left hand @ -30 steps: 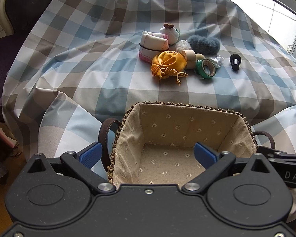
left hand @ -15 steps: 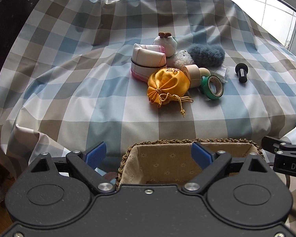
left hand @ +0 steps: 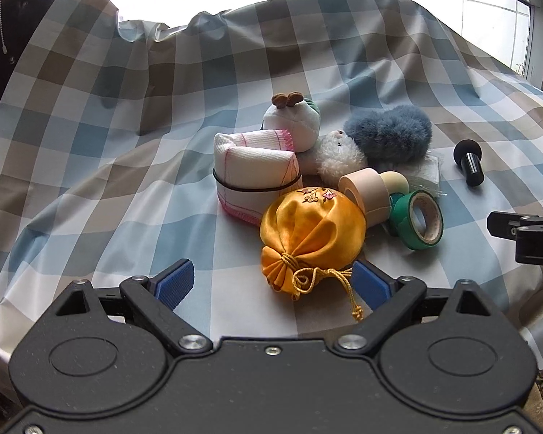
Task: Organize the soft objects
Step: 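Reach the left tool to the yellow pouch while the right tool reaches the green tape roll, then close the left tool on the yellow pouch while the right tool grasps the green tape, then carry the pouch and tape into the basket and open both tools, then withdraw both tools from the basket toward the remaining objects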
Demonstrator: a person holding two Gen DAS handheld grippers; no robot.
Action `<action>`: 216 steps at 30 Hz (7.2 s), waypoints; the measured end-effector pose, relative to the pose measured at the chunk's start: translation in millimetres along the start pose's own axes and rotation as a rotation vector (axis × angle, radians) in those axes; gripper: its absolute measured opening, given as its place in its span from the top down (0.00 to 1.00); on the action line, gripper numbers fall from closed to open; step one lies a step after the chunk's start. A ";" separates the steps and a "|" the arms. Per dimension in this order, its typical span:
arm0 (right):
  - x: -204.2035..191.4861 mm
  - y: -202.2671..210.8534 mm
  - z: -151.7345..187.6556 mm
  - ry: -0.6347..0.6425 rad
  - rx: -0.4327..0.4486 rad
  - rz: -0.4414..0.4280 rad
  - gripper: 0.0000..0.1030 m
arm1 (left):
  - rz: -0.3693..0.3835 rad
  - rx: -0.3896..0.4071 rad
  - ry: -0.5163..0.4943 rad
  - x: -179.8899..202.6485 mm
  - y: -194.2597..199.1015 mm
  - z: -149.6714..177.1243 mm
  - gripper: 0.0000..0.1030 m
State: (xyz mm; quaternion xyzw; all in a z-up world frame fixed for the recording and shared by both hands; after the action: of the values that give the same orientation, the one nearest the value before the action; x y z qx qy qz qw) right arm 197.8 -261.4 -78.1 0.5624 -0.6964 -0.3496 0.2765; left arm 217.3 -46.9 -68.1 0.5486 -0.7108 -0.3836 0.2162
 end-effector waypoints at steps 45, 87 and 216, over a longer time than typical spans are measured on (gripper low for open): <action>-63.6 -46.4 -5.8 0.079 0.018 -0.259 0.36 | 0.109 0.053 0.048 -10.2 -59.7 -27.0 0.03; -53.7 -35.6 -11.3 -0.252 -0.025 -0.213 0.52 | 0.047 0.064 0.140 -28.6 -50.8 -19.2 0.03; -78.8 151.1 155.1 0.062 -0.185 -0.125 0.39 | -0.009 -0.137 0.171 8.0 98.5 125.5 0.18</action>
State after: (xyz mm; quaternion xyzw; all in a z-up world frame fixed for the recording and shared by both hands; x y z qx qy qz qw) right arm 4.8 -138.6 -50.4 0.5873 -0.6159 -0.4113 0.3263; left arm 63.0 -5.6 -68.7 0.5662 -0.6594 -0.3842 0.3115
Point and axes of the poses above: each gripper's, at about its wrist camera, not at the fingertips, and y roughly against the way its jaws point, x to its right, z to its underside, the point moved 7 cm from there along -y, roughly the way its jaws point, and after that the axes turned 8 degrees about -x, right-handed, at the moved point
